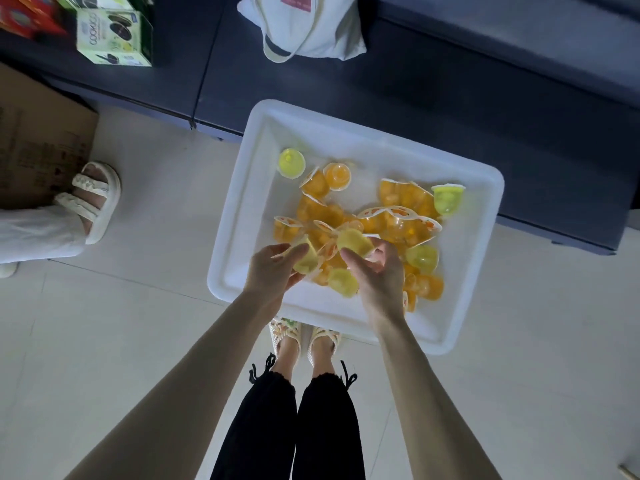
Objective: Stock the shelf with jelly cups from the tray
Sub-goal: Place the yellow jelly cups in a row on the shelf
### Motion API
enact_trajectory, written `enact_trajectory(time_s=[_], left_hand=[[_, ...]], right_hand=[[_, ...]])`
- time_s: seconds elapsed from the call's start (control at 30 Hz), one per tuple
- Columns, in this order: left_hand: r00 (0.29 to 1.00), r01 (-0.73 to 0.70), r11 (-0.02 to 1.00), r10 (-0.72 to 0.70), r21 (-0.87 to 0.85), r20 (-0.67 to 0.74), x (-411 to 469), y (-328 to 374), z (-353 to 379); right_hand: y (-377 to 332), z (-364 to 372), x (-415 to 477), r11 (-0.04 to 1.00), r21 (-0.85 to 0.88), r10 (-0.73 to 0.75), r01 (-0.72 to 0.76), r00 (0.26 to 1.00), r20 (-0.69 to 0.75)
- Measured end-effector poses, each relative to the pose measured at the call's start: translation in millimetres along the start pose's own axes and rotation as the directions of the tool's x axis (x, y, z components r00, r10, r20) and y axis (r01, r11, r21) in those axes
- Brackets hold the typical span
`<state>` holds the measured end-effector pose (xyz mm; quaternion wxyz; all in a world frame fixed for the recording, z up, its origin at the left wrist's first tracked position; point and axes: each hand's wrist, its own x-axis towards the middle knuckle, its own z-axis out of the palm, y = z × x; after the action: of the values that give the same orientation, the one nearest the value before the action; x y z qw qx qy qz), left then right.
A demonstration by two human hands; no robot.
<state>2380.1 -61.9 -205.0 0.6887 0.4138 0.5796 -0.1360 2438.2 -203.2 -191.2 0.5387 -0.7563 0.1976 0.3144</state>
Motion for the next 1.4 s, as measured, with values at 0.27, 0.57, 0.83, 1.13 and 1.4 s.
enact_trajectory(time_s=[0.27,0.57,0.83,1.13,1.4], left_hand=[[0.938,-0.273,0.962,0.267,-0.007,0.221,-161.4,79.1,22.6],[0.711,-0.544,0.837,0.424,0.057,0.561,-367.4,179.0,102.7],[0.301,-0.902,0.431,0.641,-0.007,0.706,-507.9,242.9,218.8],[-0.037,-0.992,0.048,0.781,-0.119,0.624,-595.2,270.8,375.7],[-0.068,-0.992,-0.119,0.815,0.052,0.575,-616.6,289.7,509.3]], right_hand=[[-119.6,-60.0,-91.9,0.953,0.294,-0.046,0.074,0.994,-0.103],[-280.8,-202.4,-236.5,0.842,0.379,-0.344,0.383,0.924,-0.17],[-391.0,-355.4,-312.8,0.707,0.089,-0.625,0.702,0.678,-0.387],[-478.1,-524.5,-301.0,0.533,-0.213,-0.821,0.819,0.44,-0.363],[-537.4,-645.0,-241.1,0.413,-0.449,-0.91,0.792,0.34,-0.237]])
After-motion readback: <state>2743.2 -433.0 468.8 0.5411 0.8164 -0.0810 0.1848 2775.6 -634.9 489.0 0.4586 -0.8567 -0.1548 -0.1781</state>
